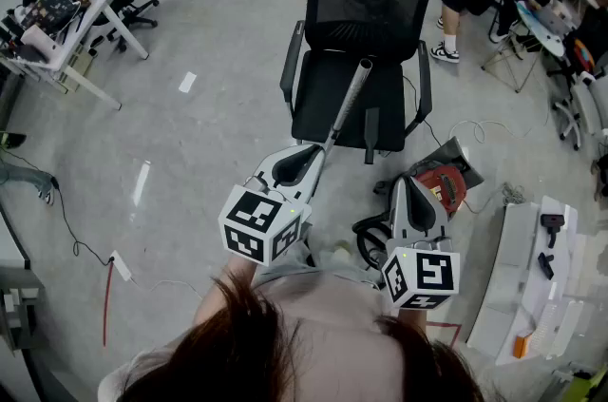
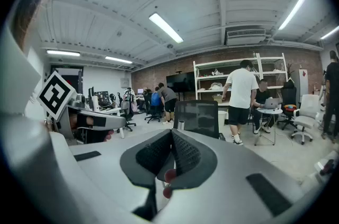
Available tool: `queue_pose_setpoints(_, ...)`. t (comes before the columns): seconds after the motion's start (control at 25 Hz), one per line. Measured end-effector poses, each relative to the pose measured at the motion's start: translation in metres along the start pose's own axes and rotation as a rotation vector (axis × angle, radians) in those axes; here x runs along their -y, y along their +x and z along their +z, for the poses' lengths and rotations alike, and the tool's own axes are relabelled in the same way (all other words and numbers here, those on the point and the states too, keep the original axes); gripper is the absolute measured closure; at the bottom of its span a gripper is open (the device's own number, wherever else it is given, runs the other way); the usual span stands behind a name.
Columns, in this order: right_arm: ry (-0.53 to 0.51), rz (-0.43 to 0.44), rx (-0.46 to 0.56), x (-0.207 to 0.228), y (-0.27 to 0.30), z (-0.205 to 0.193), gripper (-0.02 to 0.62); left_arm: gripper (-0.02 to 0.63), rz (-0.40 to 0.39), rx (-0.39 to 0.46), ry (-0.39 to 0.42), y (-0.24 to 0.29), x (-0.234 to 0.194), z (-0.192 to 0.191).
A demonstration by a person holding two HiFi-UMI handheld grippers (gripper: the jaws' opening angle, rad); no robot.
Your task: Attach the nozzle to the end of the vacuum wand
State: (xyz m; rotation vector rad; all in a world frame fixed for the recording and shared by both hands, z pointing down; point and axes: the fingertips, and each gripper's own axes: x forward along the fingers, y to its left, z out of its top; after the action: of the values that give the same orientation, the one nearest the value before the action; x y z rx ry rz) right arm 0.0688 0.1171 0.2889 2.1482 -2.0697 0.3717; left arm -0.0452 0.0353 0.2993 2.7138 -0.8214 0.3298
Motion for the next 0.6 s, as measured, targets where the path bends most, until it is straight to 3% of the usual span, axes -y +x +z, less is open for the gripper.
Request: queue_pose_setpoints(0.6,0.039,-0.054,-0.028,-0.017,0.026,-0.002,0.571,0.580,-0.039,-0.030,0.006,0.004,-0.032,-0.002)
